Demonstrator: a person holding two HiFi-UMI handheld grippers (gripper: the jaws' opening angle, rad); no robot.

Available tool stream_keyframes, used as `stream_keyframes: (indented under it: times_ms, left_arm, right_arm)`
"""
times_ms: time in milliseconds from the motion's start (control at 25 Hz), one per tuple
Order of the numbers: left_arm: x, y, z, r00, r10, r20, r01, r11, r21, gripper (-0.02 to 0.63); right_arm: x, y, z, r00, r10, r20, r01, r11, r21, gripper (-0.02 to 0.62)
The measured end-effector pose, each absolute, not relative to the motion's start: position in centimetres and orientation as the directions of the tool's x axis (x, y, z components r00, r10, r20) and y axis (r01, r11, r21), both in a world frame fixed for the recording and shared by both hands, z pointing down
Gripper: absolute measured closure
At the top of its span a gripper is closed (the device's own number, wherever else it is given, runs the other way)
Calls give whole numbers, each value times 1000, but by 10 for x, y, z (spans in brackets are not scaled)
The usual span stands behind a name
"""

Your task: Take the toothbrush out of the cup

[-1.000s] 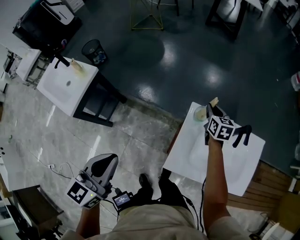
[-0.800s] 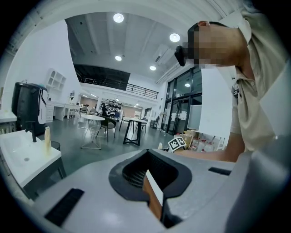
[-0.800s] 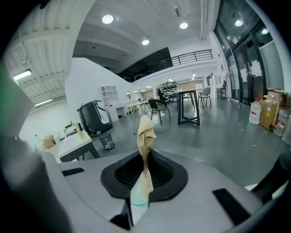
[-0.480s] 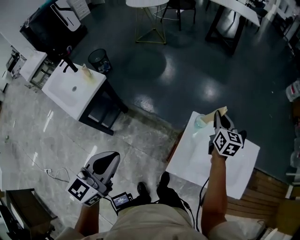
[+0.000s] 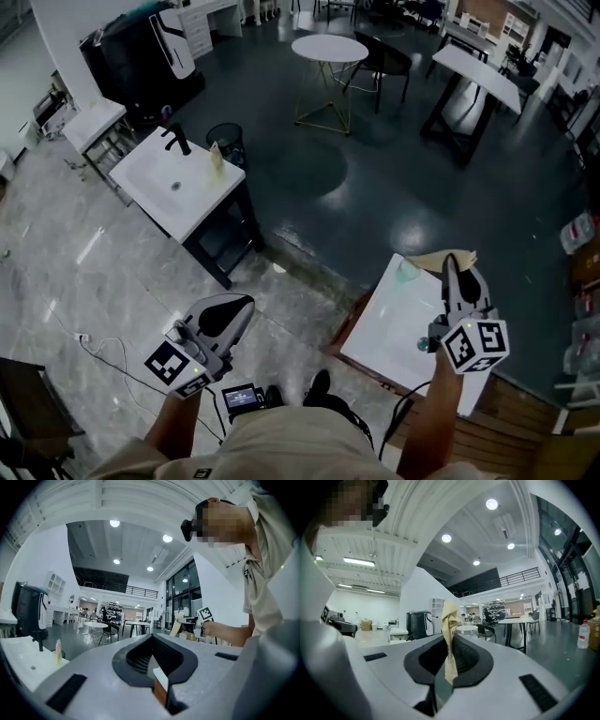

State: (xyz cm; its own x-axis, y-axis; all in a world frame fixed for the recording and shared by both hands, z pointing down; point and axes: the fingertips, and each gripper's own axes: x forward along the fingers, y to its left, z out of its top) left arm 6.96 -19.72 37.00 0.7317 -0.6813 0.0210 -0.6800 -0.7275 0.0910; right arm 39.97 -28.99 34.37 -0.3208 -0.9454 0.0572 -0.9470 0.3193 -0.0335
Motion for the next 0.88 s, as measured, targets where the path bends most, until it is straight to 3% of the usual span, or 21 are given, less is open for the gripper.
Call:
stream_keyframes:
  times_ms: [360, 880]
  left_arm:
    - [16, -159, 353, 714, -700, -27, -696, -714, 77, 600]
    - [-14, -128, 350, 745, -665, -52, -662, -746, 73, 600]
  right_arm:
    - [312, -184, 293, -455, -890, 35, -890, 455, -8, 568]
    - [275, -133, 295, -433, -901, 34, -901, 433, -11, 568]
